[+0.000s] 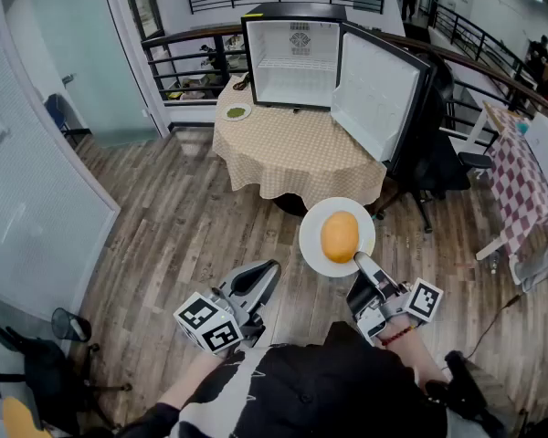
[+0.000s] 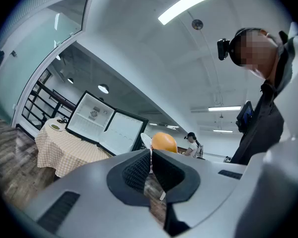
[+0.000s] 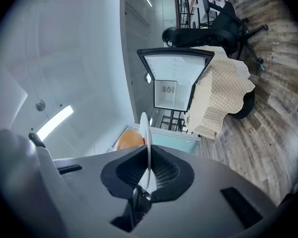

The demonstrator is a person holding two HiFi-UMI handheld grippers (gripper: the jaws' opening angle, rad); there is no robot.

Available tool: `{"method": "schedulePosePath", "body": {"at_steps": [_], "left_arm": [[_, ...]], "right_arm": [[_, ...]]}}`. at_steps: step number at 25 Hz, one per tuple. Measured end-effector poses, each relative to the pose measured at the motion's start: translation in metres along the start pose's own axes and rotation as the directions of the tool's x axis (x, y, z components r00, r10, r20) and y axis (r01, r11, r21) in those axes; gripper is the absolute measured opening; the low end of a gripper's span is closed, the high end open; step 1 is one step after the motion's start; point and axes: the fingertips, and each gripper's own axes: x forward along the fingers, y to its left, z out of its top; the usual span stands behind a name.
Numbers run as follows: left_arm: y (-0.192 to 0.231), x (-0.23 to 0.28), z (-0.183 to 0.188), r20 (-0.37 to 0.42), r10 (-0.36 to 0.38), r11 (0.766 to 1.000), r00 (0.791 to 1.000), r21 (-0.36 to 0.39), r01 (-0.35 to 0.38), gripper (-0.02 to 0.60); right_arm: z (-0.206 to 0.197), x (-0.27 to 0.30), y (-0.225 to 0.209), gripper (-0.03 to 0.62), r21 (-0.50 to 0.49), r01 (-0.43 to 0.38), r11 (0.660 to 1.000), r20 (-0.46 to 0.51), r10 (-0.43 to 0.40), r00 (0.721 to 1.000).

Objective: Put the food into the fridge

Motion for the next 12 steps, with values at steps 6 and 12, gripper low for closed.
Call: {"method": "schedulePosePath", "body": {"at_steps": [6,12], "left_arm": [[0.0011,0.0011,0.0,-0.002,-0.001,1.0,1.0,0.002,0.001,0.021],[0.0044,-0.0027,0.0001,0.0,-0.001,1.0,1.0,-0.015,0.001,0.021]], "right_arm": [[-0.0012,0.0029,0.0008,0.023,0.006,0.0,1.0,-0.006,0.0,1.0],[-0.003,0.0041,-0.0002,0.025,0.02,0.007,1.0,-0.001,-0.007,1.0]]}}
